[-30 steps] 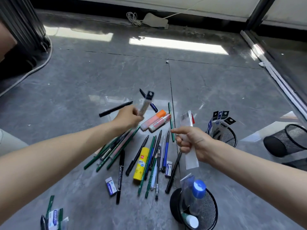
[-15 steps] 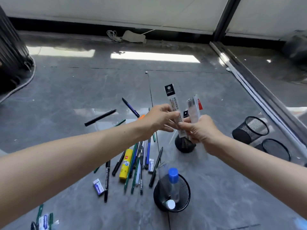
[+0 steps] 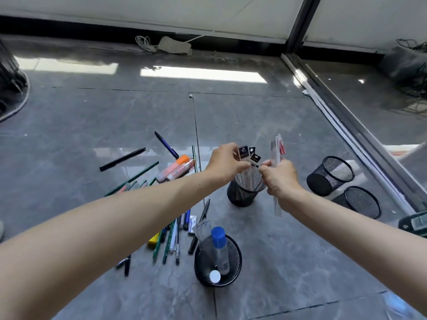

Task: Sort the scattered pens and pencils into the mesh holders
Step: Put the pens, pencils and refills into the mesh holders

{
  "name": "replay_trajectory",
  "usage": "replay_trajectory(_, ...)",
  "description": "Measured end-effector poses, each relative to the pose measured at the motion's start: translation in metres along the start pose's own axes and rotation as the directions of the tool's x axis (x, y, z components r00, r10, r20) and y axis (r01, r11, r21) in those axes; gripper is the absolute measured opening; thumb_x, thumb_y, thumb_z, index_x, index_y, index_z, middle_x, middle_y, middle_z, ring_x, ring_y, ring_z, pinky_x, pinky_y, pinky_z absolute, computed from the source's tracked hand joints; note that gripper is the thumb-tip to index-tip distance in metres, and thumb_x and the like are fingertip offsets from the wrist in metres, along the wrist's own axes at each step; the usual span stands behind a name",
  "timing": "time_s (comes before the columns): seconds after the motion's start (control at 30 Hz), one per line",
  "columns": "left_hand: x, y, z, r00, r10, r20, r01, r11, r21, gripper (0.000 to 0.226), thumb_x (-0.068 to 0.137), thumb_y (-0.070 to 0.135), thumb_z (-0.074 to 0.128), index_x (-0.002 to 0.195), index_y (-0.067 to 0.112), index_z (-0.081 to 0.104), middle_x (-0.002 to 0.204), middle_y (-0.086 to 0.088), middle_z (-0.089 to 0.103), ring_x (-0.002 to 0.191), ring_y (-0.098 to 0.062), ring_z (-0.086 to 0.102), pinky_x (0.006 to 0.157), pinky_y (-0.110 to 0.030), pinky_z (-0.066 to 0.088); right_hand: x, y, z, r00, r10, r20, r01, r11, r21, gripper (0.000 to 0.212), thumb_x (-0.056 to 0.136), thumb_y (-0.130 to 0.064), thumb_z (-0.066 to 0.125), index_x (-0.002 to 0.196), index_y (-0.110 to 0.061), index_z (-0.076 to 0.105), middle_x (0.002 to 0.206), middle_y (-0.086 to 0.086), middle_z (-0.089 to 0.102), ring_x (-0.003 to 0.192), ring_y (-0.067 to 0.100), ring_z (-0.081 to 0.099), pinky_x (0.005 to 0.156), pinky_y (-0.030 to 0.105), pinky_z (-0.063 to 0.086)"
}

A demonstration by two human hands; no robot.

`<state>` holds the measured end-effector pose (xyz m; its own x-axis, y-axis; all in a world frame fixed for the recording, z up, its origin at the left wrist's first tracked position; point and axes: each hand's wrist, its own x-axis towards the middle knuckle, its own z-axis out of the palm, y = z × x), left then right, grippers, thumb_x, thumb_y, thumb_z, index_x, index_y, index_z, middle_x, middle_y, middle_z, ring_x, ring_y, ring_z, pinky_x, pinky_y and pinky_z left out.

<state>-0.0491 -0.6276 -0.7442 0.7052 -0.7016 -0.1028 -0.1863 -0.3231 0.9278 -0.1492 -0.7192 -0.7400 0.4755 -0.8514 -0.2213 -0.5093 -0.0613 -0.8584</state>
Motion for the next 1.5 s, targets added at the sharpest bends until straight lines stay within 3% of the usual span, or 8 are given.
replay_trajectory(0.27,0.011,-0.036,-0.039,0.97,-0.033,-0.242,0.056,0.994,0.092,0.026,0.082,0.026,0.072,0.095,0.014,0.052,0.071,0.0,0.054,0.071,-0.022,0.055,0.069,-0.034,0.046,-0.011,0.004,0.027,0.977,-0.037,0.212,0.014,0.994,0.111,0.02,0.087,-0.018,0.056,0.067,-0.016,0.052,0.042,0.002,0.044,0.029,0.01,0.035,0.033,0.016,0.024)
replay_trajectory(0.37,0.014,-0.067,-0.063,0.943,-0.118,-0.31,0.185,0.962,0.199,0.02,0.087,0.024,0.065,0.097,0.01,0.055,0.092,-0.011,0.063,0.087,-0.029,0.059,0.078,-0.038,0.051,-0.012,0.004,0.038,0.957,-0.027,0.287,0.005,0.997,0.076,0.022,0.085,-0.016,0.057,0.065,-0.015,0.05,0.041,0.001,0.045,0.032,0.012,0.037,0.036,0.017,0.025)
replay_trajectory(0.6,0.024,-0.13,-0.087,0.964,-0.112,-0.241,0.257,0.625,0.737,0.037,0.091,0.031,0.056,0.12,0.01,0.048,0.123,-0.012,0.047,0.111,-0.03,0.045,0.089,-0.038,0.039,-0.012,0.01,0.069,0.888,0.031,0.459,-0.021,0.999,-0.027,0.011,0.088,-0.014,0.055,0.078,-0.009,0.054,0.041,0.002,0.047,0.034,0.012,0.033,0.039,0.019,0.023)
replay_trajectory(0.83,0.046,-0.148,-0.07,0.976,-0.092,-0.199,0.218,0.511,0.832,0.046,0.089,0.037,0.058,0.121,0.006,0.047,0.12,-0.014,0.049,0.108,-0.03,0.046,0.083,-0.035,0.039,-0.017,0.029,0.089,0.814,0.149,0.561,-0.101,0.988,-0.115,0.011,0.09,-0.015,0.052,0.081,-0.011,0.054,0.048,0.006,0.047,0.032,0.008,0.03,0.039,0.018,0.021)
replay_trajectory(1.0,0.051,-0.144,-0.066,0.981,-0.158,-0.114,0.187,0.597,0.78,0.035,0.088,0.002,0.051,0.122,0.002,0.04,0.118,-0.02,0.051,0.104,-0.037,0.053,0.071,-0.037,0.036,-0.015,0.038,0.097,0.797,0.209,0.566,-0.14,0.977,-0.162,0.01,0.091,-0.017,0.053,0.086,-0.009,0.056,0.051,0.005,0.048,0.03,0.005,0.034,0.036,0.016,0.024)
replay_trajectory(1.17,0.04,-0.135,-0.072,0.99,-0.11,-0.09,0.141,0.712,0.688,0.03,0.091,0.011,0.049,0.119,0.002,0.04,0.114,-0.018,0.047,0.088,-0.03,0.047,0.068,-0.036,0.034,-0.014,0.037,0.097,0.802,0.239,0.548,-0.236,0.969,-0.078,0.012,0.091,-0.016,0.055,0.093,-0.005,0.054,0.049,0.006,0.046,0.029,0.008,0.03,0.036,0.016,0.024)
replay_trajectory(1.37,0.011,-0.104,-0.073,0.976,-0.205,0.078,0.184,0.958,0.222,0.029,0.088,0.003,0.049,0.115,0.008,0.041,0.095,-0.014,0.05,0.073,-0.023,0.049,0.056,-0.029,0.038,-0.021,0.009,0.092,0.823,0.157,0.546,-0.268,0.955,0.128,0.032,0.086,-0.04,0.064,0.09,-0.009,0.059,0.053,0.002,0.053,0.035,0.007,0.033,0.037,0.013,0.026)
replay_trajectory(1.5,-0.033,-0.065,-0.074,0.964,-0.109,0.242,0.15,0.976,-0.155,0.034,0.088,0.003,0.055,0.119,0.011,0.046,0.091,-0.01,0.054,0.069,-0.013,0.05,0.058,-0.027,0.046,-0.041,-0.024,0.088,0.856,0.021,0.516,-0.197,0.937,0.29,0.027,0.08,-0.04,0.069,0.072,-0.017,0.058,0.05,-0.005,0.054,0.034,0.004,0.033,0.035,0.012,0.024)
